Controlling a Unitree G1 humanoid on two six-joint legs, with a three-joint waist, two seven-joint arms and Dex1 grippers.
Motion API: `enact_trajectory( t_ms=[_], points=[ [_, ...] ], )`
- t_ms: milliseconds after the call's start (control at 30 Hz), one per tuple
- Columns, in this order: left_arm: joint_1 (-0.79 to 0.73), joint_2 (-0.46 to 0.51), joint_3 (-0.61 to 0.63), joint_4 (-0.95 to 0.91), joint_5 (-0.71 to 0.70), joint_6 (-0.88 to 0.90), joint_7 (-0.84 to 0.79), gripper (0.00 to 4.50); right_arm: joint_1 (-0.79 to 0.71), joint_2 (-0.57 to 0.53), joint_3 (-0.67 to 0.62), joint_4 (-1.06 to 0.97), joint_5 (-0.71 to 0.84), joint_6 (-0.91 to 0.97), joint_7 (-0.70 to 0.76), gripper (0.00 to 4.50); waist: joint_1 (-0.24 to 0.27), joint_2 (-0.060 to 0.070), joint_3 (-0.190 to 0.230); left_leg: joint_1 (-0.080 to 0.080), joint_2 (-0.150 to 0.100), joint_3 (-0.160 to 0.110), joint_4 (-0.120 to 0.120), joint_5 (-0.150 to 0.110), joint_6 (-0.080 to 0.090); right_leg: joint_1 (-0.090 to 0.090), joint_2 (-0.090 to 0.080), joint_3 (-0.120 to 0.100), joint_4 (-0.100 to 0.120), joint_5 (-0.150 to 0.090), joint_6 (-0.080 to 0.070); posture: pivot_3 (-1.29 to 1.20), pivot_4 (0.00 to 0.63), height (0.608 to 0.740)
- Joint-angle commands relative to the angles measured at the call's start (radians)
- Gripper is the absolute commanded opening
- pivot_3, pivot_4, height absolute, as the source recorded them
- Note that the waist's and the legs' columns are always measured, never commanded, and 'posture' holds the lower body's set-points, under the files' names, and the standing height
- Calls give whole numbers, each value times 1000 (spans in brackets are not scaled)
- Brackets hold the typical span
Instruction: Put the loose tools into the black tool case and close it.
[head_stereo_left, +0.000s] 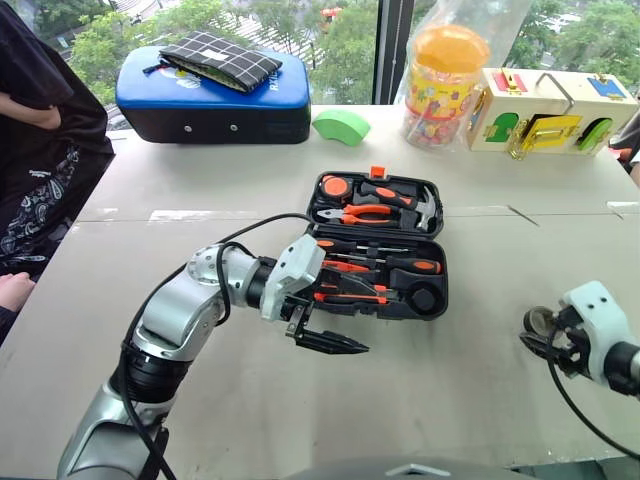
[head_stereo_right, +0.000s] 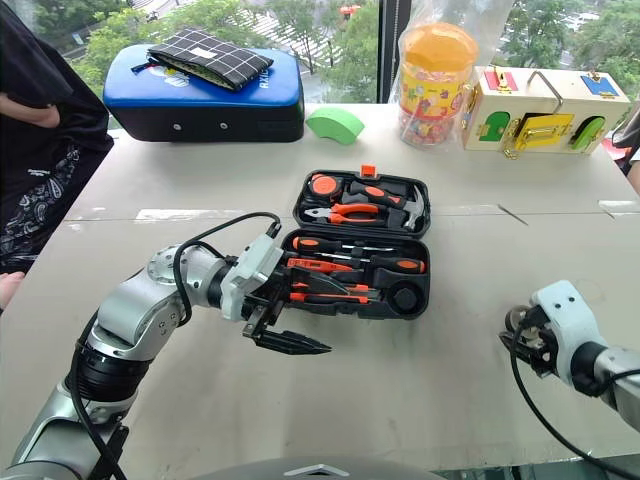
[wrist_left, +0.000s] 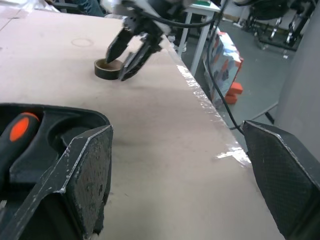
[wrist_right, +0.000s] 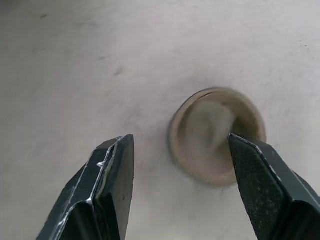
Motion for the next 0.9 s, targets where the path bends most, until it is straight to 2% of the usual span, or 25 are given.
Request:
enact_trajectory(
  t_ms=[33, 133, 167, 300, 400, 533, 633, 733, 900],
  points=[
    [22, 2, 17, -39, -1, -41, 24, 4172, -50, -24, 34, 44, -8, 31, 18, 1659, 0, 0, 0, 0, 0, 0, 0, 0, 0, 0, 0, 0, 0, 0, 0, 0, 150, 740],
    [50, 11, 22, -25, 9, -75, 28, 4172, -69, -38, 23, 39, 0, 44, 41, 269, -1, -1, 0, 0, 0, 0, 1, -1, -1, 0, 0, 0, 0, 0, 1, 0, 150, 740],
    [60, 13, 25, -21, 12, -84, 30, 4172, -70, -42, 14, 30, 5, 51, 50, 126, -1, -1, 0, 0, 0, 0, 2, -1, -1, 1, 0, 0, 0, -1, 2, 0, 150, 740],
    [107, 31, 40, -11, 23, -119, 35, 4172, -87, -66, -21, -60, 59, 25, 121, 126, 1, 0, 1, 0, 0, 0, 2, -1, -1, 1, 0, 0, 0, -2, 3, 0, 150, 740],
    [158, 50, 68, -28, 14, -123, 54, 4172, -202, -78, -8, -151, 159, 61, 152, 126, -8, 2, 2, 0, 1, 0, 1, -1, -1, 0, 0, 0, 0, -1, 2, 0, 150, 740],
    [213, 68, 118, -66, -21, -91, 97, 4172, -417, -60, 161, -173, 166, 64, 121, 126, -22, -1, 3, 1, 2, 0, 0, -1, -1, 0, 1, 0, 0, 0, 1, 0, 150, 740],
    [266, 86, 168, -125, -54, -68, 136, 4172, -564, 10, 350, -125, 121, 96, 65, 126, -23, -3, 4, 0, 2, 0, 0, -1, -2, 0, 0, -1, -1, 0, 1, 0, 150, 740],
    [277, 103, 201, -196, -93, -17, 183, 4172, -617, 6, 473, -91, 87, 110, 76, 126, -19, -4, 5, 0, 1, 0, 0, -1, -2, 0, 0, -1, -2, 0, 0, 0, 150, 740],
    [285, 117, 222, -255, -128, 38, 246, 4172, -687, 13, 546, -71, 103, 125, 121, 126, -22, -3, 5, -1, 1, 0, 1, -1, -2, 0, 0, -1, -1, 0, 1, 0, 150, 740]
  ],
)
